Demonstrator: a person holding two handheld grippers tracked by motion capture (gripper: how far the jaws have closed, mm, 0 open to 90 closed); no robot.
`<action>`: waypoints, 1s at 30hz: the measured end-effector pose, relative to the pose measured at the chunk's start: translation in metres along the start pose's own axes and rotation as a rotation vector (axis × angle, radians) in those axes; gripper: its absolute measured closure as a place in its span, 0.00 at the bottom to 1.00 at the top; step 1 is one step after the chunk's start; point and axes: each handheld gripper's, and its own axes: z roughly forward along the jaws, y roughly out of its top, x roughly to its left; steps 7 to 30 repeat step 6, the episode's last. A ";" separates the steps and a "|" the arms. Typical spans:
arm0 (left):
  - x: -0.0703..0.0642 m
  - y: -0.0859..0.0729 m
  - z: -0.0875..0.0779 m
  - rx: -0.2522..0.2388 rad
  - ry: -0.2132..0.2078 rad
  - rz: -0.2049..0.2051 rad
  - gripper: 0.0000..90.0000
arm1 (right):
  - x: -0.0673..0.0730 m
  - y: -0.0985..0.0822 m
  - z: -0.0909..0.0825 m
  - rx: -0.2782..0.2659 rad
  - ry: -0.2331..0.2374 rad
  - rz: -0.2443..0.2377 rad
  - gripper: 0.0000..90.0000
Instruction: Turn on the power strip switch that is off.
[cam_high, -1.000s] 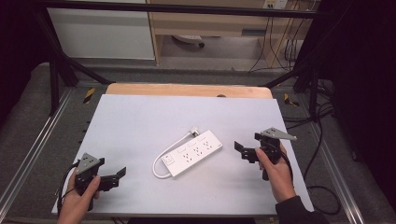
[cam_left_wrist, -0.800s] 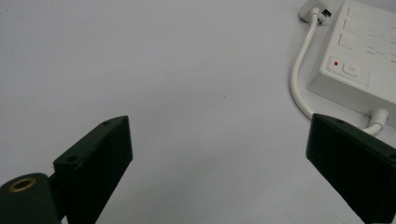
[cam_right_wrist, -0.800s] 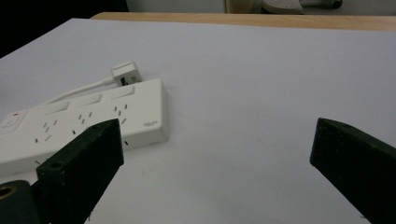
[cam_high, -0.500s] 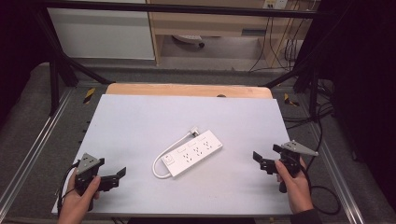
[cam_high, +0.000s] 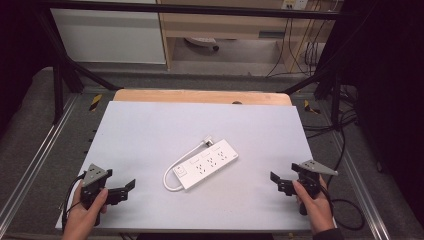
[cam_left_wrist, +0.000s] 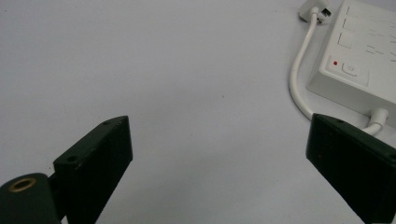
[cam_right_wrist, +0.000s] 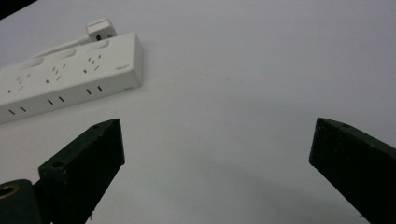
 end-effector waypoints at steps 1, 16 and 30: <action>0.000 0.000 0.000 0.000 0.000 0.002 0.08 | 0.003 -0.001 0.004 0.020 -0.003 -0.025 0.04; 0.000 0.000 0.000 -0.001 -0.001 0.003 0.08 | 0.014 -0.001 0.021 0.082 -0.016 -0.077 0.05; 0.000 0.000 0.000 -0.001 -0.001 0.003 0.08 | 0.014 -0.001 0.021 0.082 -0.016 -0.077 0.05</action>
